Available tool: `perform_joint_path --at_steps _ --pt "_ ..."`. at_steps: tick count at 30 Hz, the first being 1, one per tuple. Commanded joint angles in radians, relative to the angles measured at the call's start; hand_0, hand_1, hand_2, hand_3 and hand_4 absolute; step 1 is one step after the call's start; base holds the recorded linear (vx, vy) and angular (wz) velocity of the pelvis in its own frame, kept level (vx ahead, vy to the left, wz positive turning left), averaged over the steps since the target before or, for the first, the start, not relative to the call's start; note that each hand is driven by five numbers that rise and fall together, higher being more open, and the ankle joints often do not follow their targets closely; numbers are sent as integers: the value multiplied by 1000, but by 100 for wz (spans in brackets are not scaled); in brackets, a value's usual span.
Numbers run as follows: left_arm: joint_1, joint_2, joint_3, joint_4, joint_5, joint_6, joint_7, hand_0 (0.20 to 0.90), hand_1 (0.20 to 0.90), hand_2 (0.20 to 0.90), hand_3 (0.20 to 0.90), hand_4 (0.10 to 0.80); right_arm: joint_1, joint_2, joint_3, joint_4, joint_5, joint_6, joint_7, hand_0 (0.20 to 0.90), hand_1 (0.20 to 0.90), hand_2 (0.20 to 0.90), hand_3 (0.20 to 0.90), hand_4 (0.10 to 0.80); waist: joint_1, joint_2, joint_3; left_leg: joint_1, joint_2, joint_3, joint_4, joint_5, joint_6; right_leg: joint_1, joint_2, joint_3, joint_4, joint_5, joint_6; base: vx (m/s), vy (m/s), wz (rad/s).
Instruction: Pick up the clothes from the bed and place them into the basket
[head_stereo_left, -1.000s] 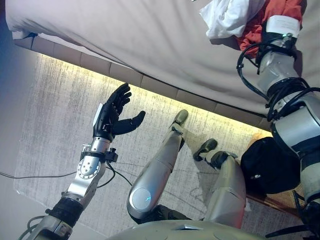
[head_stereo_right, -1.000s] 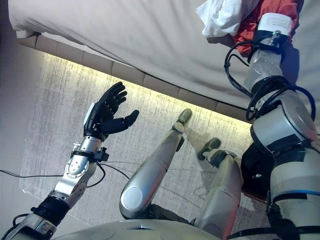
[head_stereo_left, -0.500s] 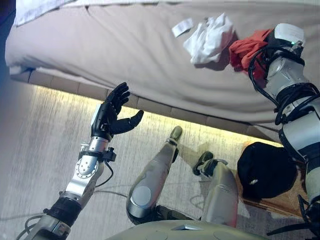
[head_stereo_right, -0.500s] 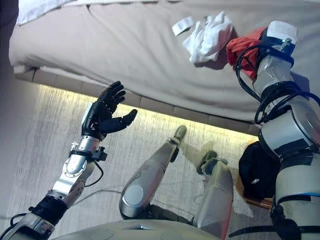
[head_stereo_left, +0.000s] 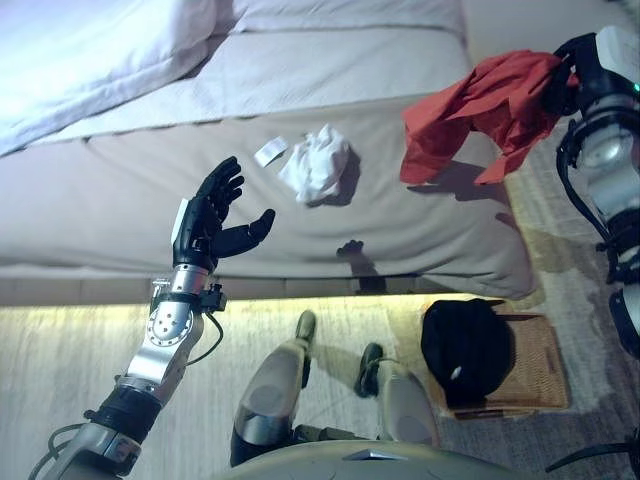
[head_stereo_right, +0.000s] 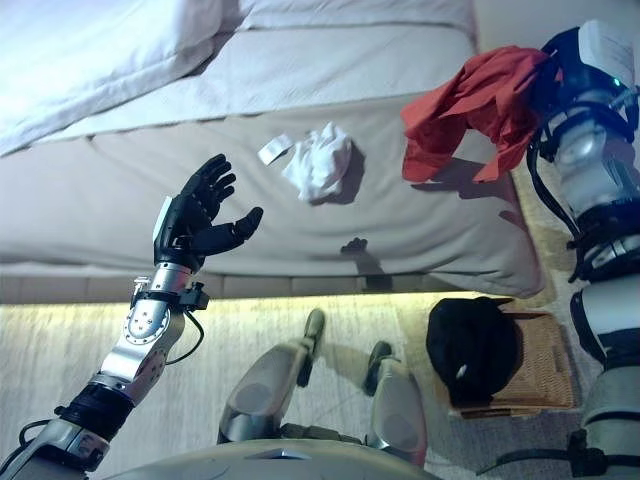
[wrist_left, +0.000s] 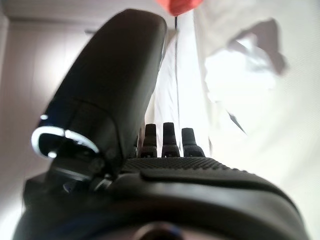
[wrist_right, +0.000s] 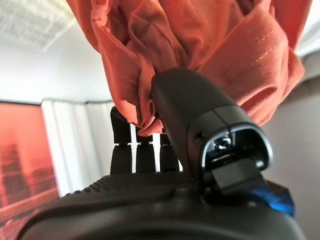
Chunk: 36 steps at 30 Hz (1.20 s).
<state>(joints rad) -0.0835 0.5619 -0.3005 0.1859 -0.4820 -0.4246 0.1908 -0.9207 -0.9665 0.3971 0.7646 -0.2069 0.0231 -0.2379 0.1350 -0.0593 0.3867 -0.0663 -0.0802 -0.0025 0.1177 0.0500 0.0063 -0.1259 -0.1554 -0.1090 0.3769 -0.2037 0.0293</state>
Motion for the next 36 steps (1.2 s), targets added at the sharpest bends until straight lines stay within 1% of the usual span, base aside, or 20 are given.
perform_joint_path --at_steps 1,3,6,9,13,15,16,21,23,26,29,33,36 --pt "1 -53 19 12 64 -58 4 900 900 900 900 800 61 -134 4 -70 -15 -54 -67 300 300 300 200 100 -84 16 -181 83 50 13 28 -148 3 138 93 14 -229 143 -16 5 -16 -38" --pt "-18 -51 21 14 65 -42 0 900 900 900 900 800 141 -134 -58 -103 -31 -55 -68 300 300 300 200 100 -111 18 -203 115 59 21 -46 -126 2 146 99 54 -281 178 0 -12 -24 -47" --pt "-48 -52 28 22 64 -19 -10 900 900 900 900 800 246 -112 -146 -147 -54 -47 -73 300 300 300 200 100 -147 23 -223 154 67 44 -126 -107 3 155 105 95 -334 212 19 -24 -42 -36" --pt "-69 -62 33 46 43 9 -20 900 900 900 900 800 335 -96 -212 -190 -54 -29 -72 300 300 300 200 100 -177 23 -235 177 70 64 -170 -101 5 156 114 123 -362 229 29 -52 -33 -42" --pt "-83 -90 34 94 28 38 -28 900 900 900 900 800 429 -72 -269 -223 -60 -20 -60 300 300 300 200 100 -216 22 -250 198 74 94 -196 -105 8 158 128 167 -391 248 34 -22 -11 -34" --pt "-80 -108 35 126 52 69 -29 900 900 900 900 800 492 -56 -311 -254 -56 -10 -55 300 300 300 200 100 -246 23 -259 209 80 118 -199 -110 11 158 140 195 -394 250 34 11 -9 -37" --pt "-80 -109 34 129 54 71 -32 900 900 900 900 800 499 -55 -318 -258 -54 -8 -55 300 300 300 200 100 -248 23 -260 210 81 120 -199 -111 11 158 141 198 -394 250 34 19 -5 -31" --pt "-64 -119 35 137 73 84 -56 900 900 900 900 800 689 -11 -450 -290 -48 -41 -61 300 300 300 200 100 -291 24 -268 220 88 155 -190 -119 11 157 155 234 -395 254 35 15 -27 -20" --pt "-65 -124 31 135 87 88 -64 900 900 900 900 800 727 7 -470 -288 -38 -37 -56 300 300 300 200 100 -297 23 -266 218 90 163 -183 -122 11 154 156 239 -395 257 37 -10 -50 -10" --pt "-67 -125 25 131 101 100 -78 900 900 900 900 800 739 17 -472 -252 0 -30 -31 300 300 300 200 100 -300 24 -263 219 94 176 -176 -126 9 154 157 244 -400 261 38 -7 -67 -12" --pt "-74 -122 18 128 107 107 -80 900 900 900 900 800 724 25 -456 -206 28 -32 -10 300 300 300 200 100 -302 27 -260 218 97 184 -172 -126 5 153 157 243 -402 264 38 4 -56 -17" --pt "-82 -116 19 128 105 110 -85 900 900 900 900 800 701 44 -425 -150 40 -8 3 300 300 300 200 100 -303 35 -255 217 100 195 -171 -126 2 150 157 242 -406 267 37 -3 -56 2" --pt "-95 -114 11 120 102 115 -82 900 900 900 900 800 698 70 -399 -93 62 8 4 300 300 300 200 100 -303 49 -246 209 101 201 -165 -126 -1 138 156 236 -399 265 37 -42 -36 3"
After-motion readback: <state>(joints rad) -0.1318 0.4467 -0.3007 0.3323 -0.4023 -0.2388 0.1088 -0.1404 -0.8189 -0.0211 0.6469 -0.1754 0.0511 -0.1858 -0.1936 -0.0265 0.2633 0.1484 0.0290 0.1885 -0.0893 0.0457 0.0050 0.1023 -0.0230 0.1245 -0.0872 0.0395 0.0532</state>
